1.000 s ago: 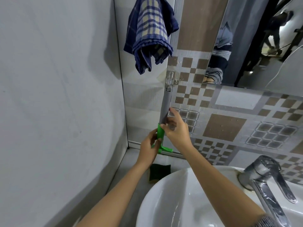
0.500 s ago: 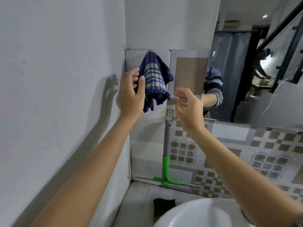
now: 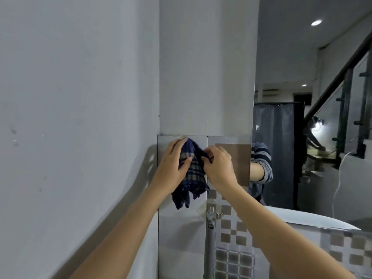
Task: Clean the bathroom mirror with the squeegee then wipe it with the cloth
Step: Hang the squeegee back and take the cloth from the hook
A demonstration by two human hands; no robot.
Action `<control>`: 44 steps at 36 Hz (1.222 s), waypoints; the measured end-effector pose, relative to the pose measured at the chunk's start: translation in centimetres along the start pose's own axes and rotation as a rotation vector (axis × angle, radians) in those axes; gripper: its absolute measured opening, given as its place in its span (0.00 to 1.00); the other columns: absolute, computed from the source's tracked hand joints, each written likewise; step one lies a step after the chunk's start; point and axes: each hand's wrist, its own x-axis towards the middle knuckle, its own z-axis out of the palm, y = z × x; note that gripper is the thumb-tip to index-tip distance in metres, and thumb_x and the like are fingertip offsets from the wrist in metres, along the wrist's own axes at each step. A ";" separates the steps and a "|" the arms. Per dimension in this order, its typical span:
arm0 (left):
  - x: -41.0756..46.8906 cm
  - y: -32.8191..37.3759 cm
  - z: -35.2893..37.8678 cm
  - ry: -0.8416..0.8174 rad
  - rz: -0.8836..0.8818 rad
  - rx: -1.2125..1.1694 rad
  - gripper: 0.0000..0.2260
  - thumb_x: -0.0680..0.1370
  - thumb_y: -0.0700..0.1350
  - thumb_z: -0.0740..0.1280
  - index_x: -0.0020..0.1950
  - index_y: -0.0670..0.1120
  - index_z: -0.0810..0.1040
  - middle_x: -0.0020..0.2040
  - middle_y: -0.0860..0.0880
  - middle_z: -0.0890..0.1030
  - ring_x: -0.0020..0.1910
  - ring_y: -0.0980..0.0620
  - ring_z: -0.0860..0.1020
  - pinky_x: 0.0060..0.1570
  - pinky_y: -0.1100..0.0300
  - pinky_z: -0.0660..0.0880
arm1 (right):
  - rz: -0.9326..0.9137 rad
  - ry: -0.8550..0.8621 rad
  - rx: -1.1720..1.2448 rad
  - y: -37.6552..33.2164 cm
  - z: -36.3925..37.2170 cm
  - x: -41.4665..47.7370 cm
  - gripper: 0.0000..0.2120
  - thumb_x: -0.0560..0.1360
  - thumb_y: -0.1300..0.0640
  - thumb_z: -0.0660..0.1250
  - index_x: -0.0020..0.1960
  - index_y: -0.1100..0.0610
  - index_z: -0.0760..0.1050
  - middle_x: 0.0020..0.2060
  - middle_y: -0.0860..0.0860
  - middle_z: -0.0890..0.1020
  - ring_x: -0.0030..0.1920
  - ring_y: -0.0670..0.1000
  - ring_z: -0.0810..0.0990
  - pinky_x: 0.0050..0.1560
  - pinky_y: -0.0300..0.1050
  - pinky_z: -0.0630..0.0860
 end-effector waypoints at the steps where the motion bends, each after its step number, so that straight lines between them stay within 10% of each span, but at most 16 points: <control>1: 0.1 -0.1 -0.1 -0.011 -0.002 -0.002 0.24 0.78 0.45 0.62 0.73 0.48 0.58 0.71 0.52 0.62 0.69 0.56 0.61 0.67 0.64 0.59 | -0.008 0.003 0.009 -0.1 -0.4 0.4 0.07 0.76 0.61 0.61 0.52 0.59 0.76 0.48 0.53 0.75 0.47 0.53 0.74 0.44 0.44 0.71; 12: 1.9 1.8 -1.1 -0.085 -0.003 -0.126 0.32 0.74 0.46 0.68 0.73 0.50 0.55 0.70 0.50 0.62 0.66 0.56 0.63 0.68 0.58 0.62 | -0.299 -0.035 -0.089 -5.4 -6.9 5.1 0.09 0.77 0.63 0.60 0.51 0.58 0.77 0.47 0.51 0.75 0.48 0.53 0.76 0.50 0.47 0.75; 17: 2.5 4.9 -2.6 -0.096 0.014 -0.250 0.37 0.71 0.49 0.72 0.72 0.54 0.53 0.69 0.52 0.63 0.64 0.60 0.63 0.65 0.61 0.62 | -0.335 -0.020 -0.043 -7.5 -10.6 5.7 0.09 0.75 0.66 0.62 0.50 0.59 0.79 0.48 0.53 0.76 0.48 0.51 0.75 0.45 0.32 0.69; 25: 0.4 10.5 -4.3 -0.281 -0.056 -0.469 0.31 0.65 0.54 0.75 0.60 0.59 0.59 0.55 0.53 0.71 0.55 0.52 0.75 0.55 0.58 0.75 | -0.258 -0.038 -0.030 -6.7 -15.2 2.3 0.08 0.73 0.65 0.66 0.49 0.58 0.81 0.45 0.50 0.79 0.50 0.52 0.79 0.57 0.52 0.75; 30: -1.9 13.4 -4.5 -0.513 -0.099 -0.650 0.16 0.70 0.44 0.73 0.53 0.49 0.70 0.52 0.54 0.76 0.46 0.56 0.79 0.45 0.61 0.78 | -0.212 -0.111 -0.090 -5.7 -17.4 -0.5 0.08 0.73 0.65 0.66 0.49 0.57 0.81 0.44 0.50 0.80 0.45 0.47 0.78 0.53 0.40 0.71; 44: -7.2 17.6 -1.8 -0.624 -0.255 -0.818 0.17 0.77 0.35 0.62 0.64 0.46 0.72 0.61 0.45 0.77 0.59 0.49 0.77 0.61 0.54 0.73 | 0.008 -0.085 0.065 0.6 -18.8 -10.1 0.07 0.74 0.61 0.67 0.50 0.53 0.80 0.46 0.52 0.82 0.47 0.49 0.80 0.53 0.42 0.75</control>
